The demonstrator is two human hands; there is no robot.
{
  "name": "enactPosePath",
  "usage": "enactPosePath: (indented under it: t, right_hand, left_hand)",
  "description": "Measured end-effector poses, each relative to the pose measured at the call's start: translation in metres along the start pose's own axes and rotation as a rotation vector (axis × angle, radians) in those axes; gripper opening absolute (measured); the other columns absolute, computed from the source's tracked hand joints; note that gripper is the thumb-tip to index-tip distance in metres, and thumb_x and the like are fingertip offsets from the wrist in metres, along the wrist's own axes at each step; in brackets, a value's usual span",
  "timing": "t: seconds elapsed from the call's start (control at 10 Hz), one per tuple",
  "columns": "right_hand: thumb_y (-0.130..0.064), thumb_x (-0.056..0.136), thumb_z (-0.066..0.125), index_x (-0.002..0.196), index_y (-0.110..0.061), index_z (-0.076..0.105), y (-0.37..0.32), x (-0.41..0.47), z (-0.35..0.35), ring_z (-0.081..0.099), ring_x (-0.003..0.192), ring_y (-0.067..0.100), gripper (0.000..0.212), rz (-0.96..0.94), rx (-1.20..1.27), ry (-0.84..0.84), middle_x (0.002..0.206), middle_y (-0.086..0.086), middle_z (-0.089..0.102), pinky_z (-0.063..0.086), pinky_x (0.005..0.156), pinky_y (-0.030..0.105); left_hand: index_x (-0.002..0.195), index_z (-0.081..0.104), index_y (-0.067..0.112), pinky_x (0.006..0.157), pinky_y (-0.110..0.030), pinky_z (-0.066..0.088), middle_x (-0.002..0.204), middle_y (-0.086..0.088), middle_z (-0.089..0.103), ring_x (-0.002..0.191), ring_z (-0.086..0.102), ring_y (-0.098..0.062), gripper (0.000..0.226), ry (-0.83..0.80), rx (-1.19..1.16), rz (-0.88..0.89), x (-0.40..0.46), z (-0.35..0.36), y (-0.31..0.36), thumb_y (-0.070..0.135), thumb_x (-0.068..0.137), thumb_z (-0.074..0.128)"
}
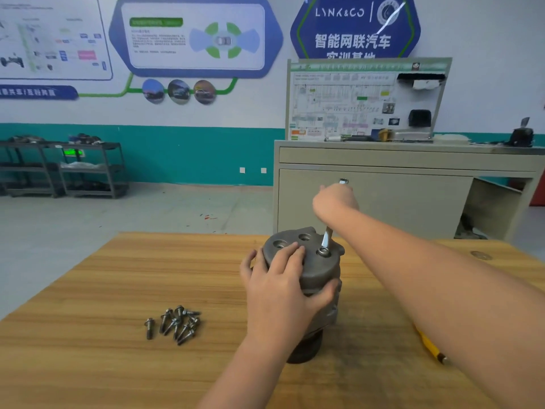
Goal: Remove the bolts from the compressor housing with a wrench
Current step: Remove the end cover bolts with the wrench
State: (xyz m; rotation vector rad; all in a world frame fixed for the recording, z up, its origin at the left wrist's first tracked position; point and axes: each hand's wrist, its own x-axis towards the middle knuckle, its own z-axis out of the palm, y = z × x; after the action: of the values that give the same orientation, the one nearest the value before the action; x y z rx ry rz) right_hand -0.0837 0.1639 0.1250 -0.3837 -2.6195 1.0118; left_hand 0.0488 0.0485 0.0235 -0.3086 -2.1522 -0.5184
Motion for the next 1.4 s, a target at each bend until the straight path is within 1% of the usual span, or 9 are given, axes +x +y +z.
enactPosePath:
  t: [0.2, 0.4, 0.7, 0.8, 0.9, 1.0, 1.1, 1.3, 1.4]
  right_hand:
    - [-0.007, 0.094, 0.048, 0.124, -0.008, 0.058, -0.014, -0.011, 0.010, 0.059, 0.112, 0.025, 0.032, -0.240, -0.414, -0.070, 0.122, 0.007, 0.061, 0.046, 0.080, 0.026]
    - [-0.038, 0.100, 0.041, 0.100, -0.014, 0.060, -0.063, -0.076, 0.053, 0.061, 0.090, 0.031, 0.030, -1.086, -0.472, -0.237, 0.100, 0.013, 0.068, 0.032, 0.064, 0.031]
    - [-0.023, 0.091, 0.061, 0.066, -0.013, 0.054, -0.015, -0.118, 0.003, 0.039, 0.061, 0.014, 0.028, -1.393, -0.211, -0.167, 0.064, -0.002, 0.045, 0.040, 0.055, 0.036]
    - [-0.012, 0.088, 0.064, 0.064, -0.012, 0.046, 0.028, -0.135, -0.002, 0.039, 0.066, 0.017, 0.030, -1.315, 0.150, -0.002, 0.067, 0.003, 0.044, 0.036, 0.059, 0.031]
    - [-0.033, 0.099, 0.048, 0.062, -0.009, 0.046, 0.074, -0.148, -0.008, 0.048, 0.069, 0.014, 0.044, -1.102, 0.528, 0.087, 0.072, 0.002, 0.051, 0.036, 0.065, 0.021]
    - [-0.038, 0.100, 0.038, 0.053, -0.017, 0.052, 0.103, -0.148, -0.012, 0.061, 0.073, 0.016, 0.054, -0.753, 1.147, 0.092, 0.072, 0.002, 0.064, 0.048, 0.072, 0.026]
    - [-0.032, 0.099, 0.037, 0.048, -0.015, 0.054, 0.111, -0.123, -0.025, 0.070, 0.084, 0.026, 0.057, -0.273, 1.692, -0.085, 0.070, 0.010, 0.068, 0.057, 0.078, 0.032]
    - [-0.023, 0.097, 0.041, 0.068, -0.015, 0.049, 0.104, -0.039, -0.044, 0.042, 0.043, 0.012, 0.031, 0.314, 1.007, -0.278, 0.055, 0.001, 0.047, 0.030, 0.034, 0.016]
    - [-0.027, 0.092, 0.053, 0.064, -0.015, 0.048, 0.078, -0.006, -0.047, 0.029, 0.032, 0.007, 0.031, 0.253, 0.452, -0.293, 0.040, -0.006, 0.038, 0.018, 0.034, 0.013]
  left_hand:
    - [0.100, 0.075, 0.016, 0.103, -0.049, 0.036, 0.106, 0.007, 0.071, 0.097, 0.066, -0.024, 0.058, 0.023, -0.061, 0.059, 0.007, 0.007, -0.003, 0.063, 0.070, 0.061]
    - [0.084, 0.066, 0.014, 0.095, -0.049, 0.040, 0.086, 0.001, 0.065, 0.093, 0.062, -0.027, 0.050, 0.127, -0.030, -0.002, 0.004, 0.008, -0.023, 0.061, 0.069, 0.060]
    - [0.119, 0.045, 0.013, 0.100, -0.051, 0.034, 0.113, -0.019, 0.050, 0.109, 0.041, -0.036, 0.070, 0.354, 0.029, 0.116, -0.032, 0.041, -0.026, 0.065, 0.074, 0.059]
    - [0.130, 0.031, 0.002, 0.105, -0.041, 0.040, 0.126, -0.031, 0.034, 0.125, 0.033, -0.031, 0.091, 0.370, -0.275, -0.019, -0.045, 0.047, -0.034, 0.067, 0.075, 0.061]
    - [0.146, 0.017, 0.029, 0.105, -0.008, 0.025, 0.149, 0.005, 0.026, 0.138, 0.026, -0.005, 0.114, 0.121, -0.676, -0.310, -0.046, 0.044, -0.044, 0.076, 0.056, 0.069]
    - [0.131, 0.032, 0.055, 0.092, -0.006, 0.038, 0.129, 0.032, 0.048, 0.120, 0.047, 0.007, 0.093, -0.025, -0.715, -0.299, -0.050, 0.049, -0.058, 0.067, 0.050, 0.077]
    - [0.123, 0.046, 0.051, 0.087, -0.023, 0.048, 0.117, 0.019, 0.062, 0.109, 0.060, -0.002, 0.080, -0.086, -0.763, -0.291, -0.050, 0.047, -0.065, 0.063, 0.051, 0.078]
    - [0.117, 0.049, 0.055, 0.084, -0.034, 0.050, 0.109, 0.021, 0.061, 0.104, 0.059, -0.005, 0.070, -0.137, -0.724, -0.302, -0.045, 0.045, -0.065, 0.072, 0.054, 0.073]
    - [0.116, 0.046, 0.065, 0.082, -0.026, 0.045, 0.106, 0.025, 0.057, 0.102, 0.057, -0.004, 0.071, -0.126, -0.714, -0.316, -0.044, 0.044, -0.063, 0.064, 0.051, 0.074]
